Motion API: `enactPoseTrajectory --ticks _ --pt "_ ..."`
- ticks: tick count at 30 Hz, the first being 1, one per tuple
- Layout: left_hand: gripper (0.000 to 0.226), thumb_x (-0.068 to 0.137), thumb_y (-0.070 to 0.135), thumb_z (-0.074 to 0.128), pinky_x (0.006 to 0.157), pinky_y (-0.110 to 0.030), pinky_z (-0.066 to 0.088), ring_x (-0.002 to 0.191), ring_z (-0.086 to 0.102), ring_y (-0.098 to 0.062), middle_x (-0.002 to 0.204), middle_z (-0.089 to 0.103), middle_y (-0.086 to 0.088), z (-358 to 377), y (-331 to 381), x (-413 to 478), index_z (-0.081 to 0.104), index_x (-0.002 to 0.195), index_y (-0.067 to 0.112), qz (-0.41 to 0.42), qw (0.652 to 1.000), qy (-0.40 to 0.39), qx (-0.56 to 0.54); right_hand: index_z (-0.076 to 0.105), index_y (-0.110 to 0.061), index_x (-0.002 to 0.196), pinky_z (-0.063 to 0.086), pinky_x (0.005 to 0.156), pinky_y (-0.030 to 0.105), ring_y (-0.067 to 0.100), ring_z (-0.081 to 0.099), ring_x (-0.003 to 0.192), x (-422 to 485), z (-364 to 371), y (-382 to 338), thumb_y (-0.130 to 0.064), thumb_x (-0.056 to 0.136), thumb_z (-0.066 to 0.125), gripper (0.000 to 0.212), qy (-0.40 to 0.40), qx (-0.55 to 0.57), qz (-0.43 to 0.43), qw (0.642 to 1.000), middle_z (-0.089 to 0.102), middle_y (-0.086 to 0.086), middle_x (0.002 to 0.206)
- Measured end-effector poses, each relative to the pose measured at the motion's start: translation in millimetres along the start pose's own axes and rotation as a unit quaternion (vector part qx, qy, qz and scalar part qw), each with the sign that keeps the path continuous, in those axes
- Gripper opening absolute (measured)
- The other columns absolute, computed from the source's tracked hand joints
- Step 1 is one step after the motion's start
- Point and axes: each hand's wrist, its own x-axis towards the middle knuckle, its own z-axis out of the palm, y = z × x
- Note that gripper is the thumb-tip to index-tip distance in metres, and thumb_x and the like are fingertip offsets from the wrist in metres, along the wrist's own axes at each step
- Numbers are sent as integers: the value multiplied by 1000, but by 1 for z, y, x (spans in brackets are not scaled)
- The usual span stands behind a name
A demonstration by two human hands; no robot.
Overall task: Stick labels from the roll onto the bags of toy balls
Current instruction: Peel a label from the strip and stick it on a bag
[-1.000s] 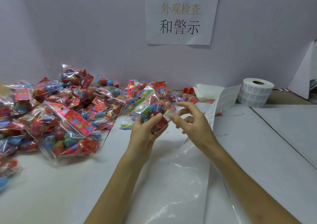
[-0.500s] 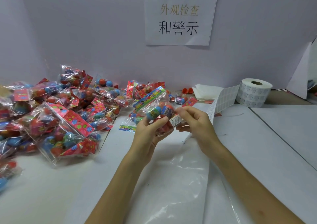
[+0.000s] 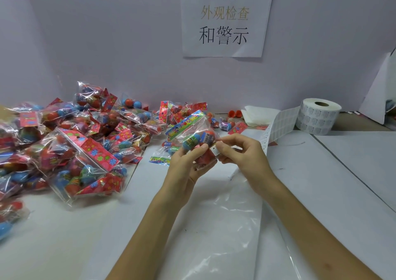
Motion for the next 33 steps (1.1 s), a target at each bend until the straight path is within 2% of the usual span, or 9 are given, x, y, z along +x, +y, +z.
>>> enactPoseTrajectory --ticks 5,8,11,14,18,24,29,33 --pt "73 68 17 90 87 -34 61 106 74 -32 116 75 -15 4 -3 -3 58 134 12 44 998 -20 47 74 -9 98 59 67 27 20 74 78 -1 1 2 -17 90 75 11 15 10 2 1000 73 12 92" --pt "82 62 17 89 86 -35 62 102 75 -32 113 76 -14 4 -2 -2 56 136 11 50 997 5 60 74 -10 100 60 68 28 21 74 81 -2 2 1 -18 91 74 12 4 17 6 1000 74 12 94" --pt "85 59 17 88 79 -31 63 97 77 -30 111 76 -13 3 0 -1 54 137 11 35 998 18 41 75 -12 102 61 69 26 21 76 84 -2 1 0 -21 96 67 13 -1 28 13 1000 77 4 92" --pt "85 59 16 87 77 -30 63 96 77 -29 107 77 -11 4 0 -1 54 137 13 32 998 20 42 74 -17 101 60 68 25 20 76 84 -2 1 0 -23 97 65 12 5 29 19 999 77 -1 91" --pt "81 62 17 86 82 -33 63 99 76 -31 112 77 -12 3 0 -2 55 136 12 36 998 13 45 73 -22 102 59 67 24 14 74 85 -4 4 0 -25 89 75 13 2 0 9 1000 73 0 95" --pt "72 67 24 86 84 -35 63 101 76 -30 116 75 -12 3 -2 -1 60 134 15 47 996 32 62 74 -14 106 61 70 26 18 75 85 -2 2 0 -25 86 78 24 -7 -8 5 1000 73 4 95" --pt "56 82 14 79 90 -40 62 103 75 -31 119 73 -16 -2 -2 2 60 135 12 42 997 43 53 74 -7 113 62 73 30 22 75 87 -2 2 0 -13 95 68 20 -28 12 5 1000 74 9 99" --pt "51 84 12 79 91 -43 61 102 75 -31 119 72 -14 -2 -5 3 61 132 15 45 994 60 73 74 -11 105 61 70 29 22 75 83 -3 4 0 -20 95 68 14 -19 26 18 999 74 9 95"
